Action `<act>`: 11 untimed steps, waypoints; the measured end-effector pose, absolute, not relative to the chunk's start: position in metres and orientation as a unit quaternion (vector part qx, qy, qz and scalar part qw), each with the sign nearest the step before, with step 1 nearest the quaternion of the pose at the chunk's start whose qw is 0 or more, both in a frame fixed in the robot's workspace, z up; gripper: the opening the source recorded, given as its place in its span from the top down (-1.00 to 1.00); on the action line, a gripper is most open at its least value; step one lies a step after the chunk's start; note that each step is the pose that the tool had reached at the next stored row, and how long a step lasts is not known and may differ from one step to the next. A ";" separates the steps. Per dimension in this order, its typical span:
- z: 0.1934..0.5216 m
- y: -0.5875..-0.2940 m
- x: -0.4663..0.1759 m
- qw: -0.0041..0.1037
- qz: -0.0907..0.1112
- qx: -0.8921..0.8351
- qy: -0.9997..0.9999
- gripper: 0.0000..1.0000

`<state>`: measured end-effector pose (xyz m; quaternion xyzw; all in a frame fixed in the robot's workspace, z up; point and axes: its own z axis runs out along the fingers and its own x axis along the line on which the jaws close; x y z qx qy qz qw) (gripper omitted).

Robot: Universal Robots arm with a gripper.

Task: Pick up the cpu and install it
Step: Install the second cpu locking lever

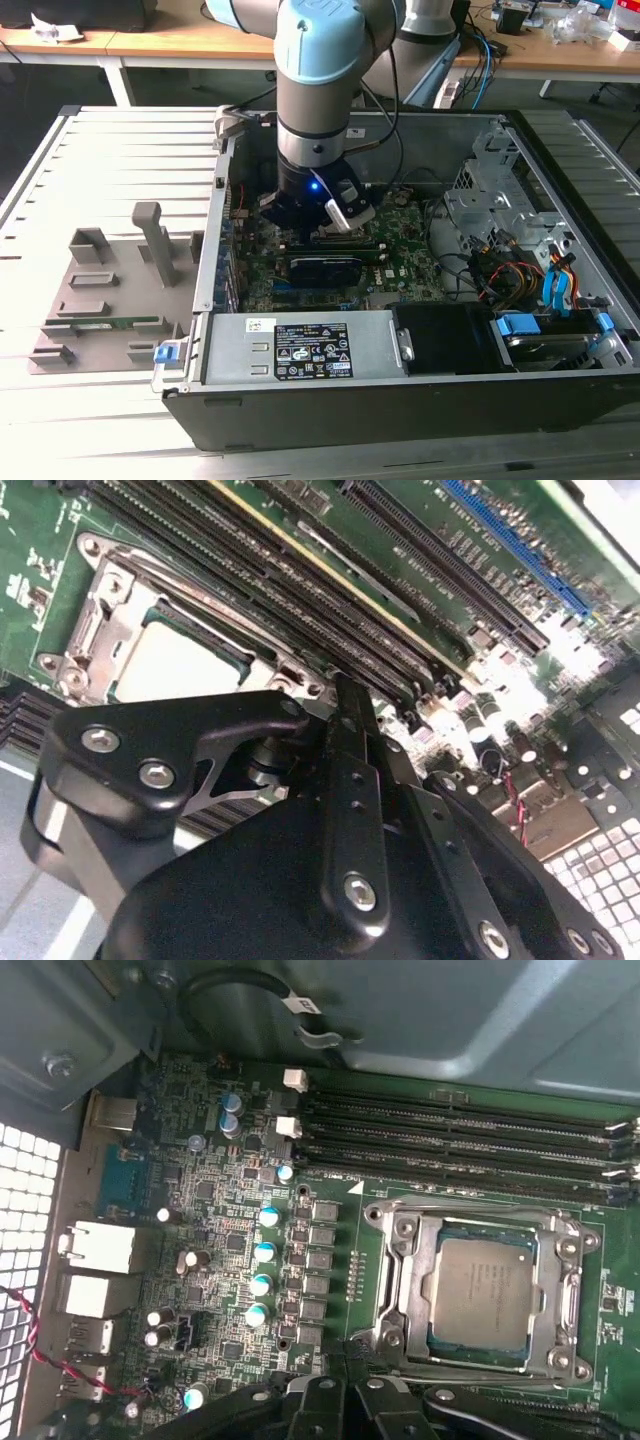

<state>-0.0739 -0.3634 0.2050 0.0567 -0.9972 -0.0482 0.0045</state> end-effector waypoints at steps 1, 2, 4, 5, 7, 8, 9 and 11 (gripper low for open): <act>0.205 -0.363 -0.074 0.005 -0.048 0.059 -0.997 0.79; 0.204 -0.363 -0.074 0.005 -0.048 0.062 -0.997 0.79; 0.203 -0.359 -0.074 0.005 -0.050 0.073 -0.996 0.79; 0.202 -0.358 -0.074 0.005 -0.050 0.074 -0.996 0.79; 0.201 -0.358 -0.074 0.005 -0.050 0.078 -0.996 0.79; 0.200 -0.358 -0.073 0.006 -0.050 0.078 -0.996 0.79; 0.200 -0.358 -0.073 0.006 -0.050 0.078 -0.996 0.79; 0.199 -0.358 -0.073 0.005 -0.050 0.078 -0.996 0.79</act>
